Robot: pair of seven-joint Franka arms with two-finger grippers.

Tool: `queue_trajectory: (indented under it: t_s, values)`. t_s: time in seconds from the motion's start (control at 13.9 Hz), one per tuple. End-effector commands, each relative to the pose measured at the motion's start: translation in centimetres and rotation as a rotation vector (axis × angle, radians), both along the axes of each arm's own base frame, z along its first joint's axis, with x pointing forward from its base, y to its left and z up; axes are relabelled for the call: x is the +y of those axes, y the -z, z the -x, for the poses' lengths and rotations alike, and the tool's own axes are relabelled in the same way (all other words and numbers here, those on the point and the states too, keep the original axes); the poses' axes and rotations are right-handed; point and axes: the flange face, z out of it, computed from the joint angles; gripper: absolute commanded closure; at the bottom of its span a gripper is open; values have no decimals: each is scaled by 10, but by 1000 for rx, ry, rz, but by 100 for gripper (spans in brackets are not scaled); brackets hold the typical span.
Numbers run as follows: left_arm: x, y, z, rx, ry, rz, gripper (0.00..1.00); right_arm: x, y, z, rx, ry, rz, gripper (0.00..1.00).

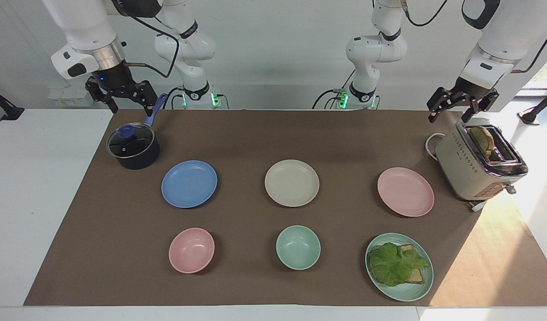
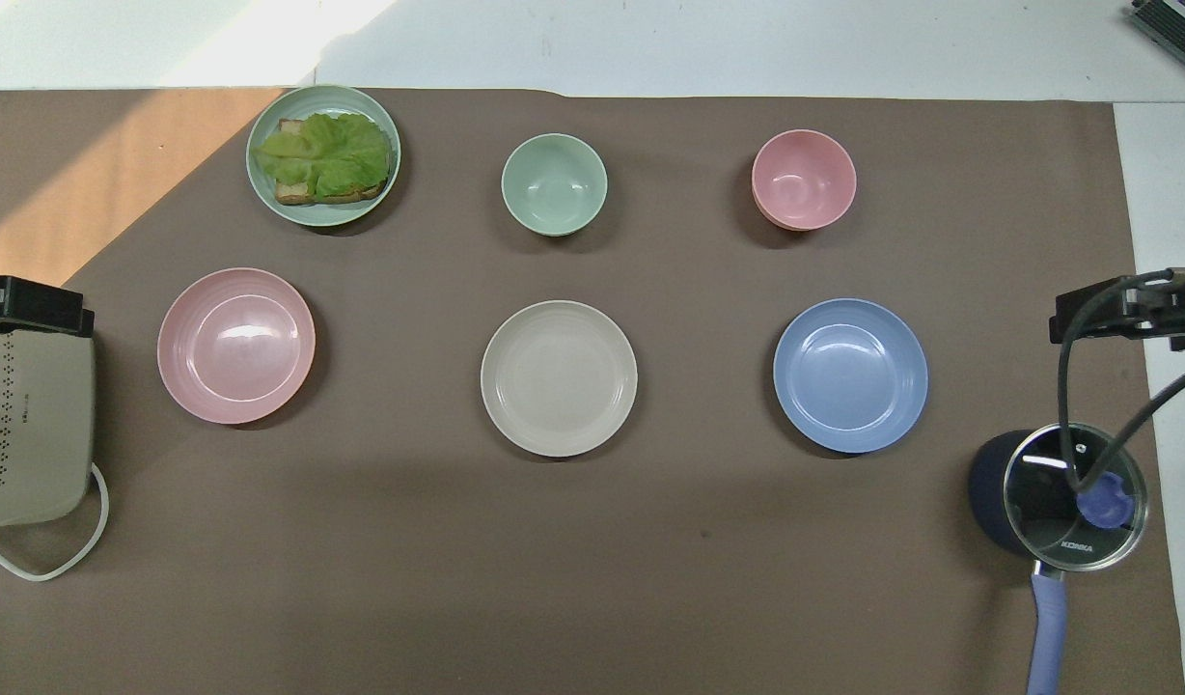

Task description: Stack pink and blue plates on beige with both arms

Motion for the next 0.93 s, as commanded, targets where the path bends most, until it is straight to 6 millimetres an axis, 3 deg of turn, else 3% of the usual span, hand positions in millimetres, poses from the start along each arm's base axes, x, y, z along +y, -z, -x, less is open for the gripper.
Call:
queue_trajectory:
  t_s: [0.0,0.79,0.86]
  values:
    - [-1,1,6,-6,10,12,0,3,0,9,6,16,-11,0]
    - [0,2,7,0,8,12,0,-4,0,10,6,24,-9,0]
    - [0,11,6,17,3,12,0,-4,0,10,6,24,-9,0]
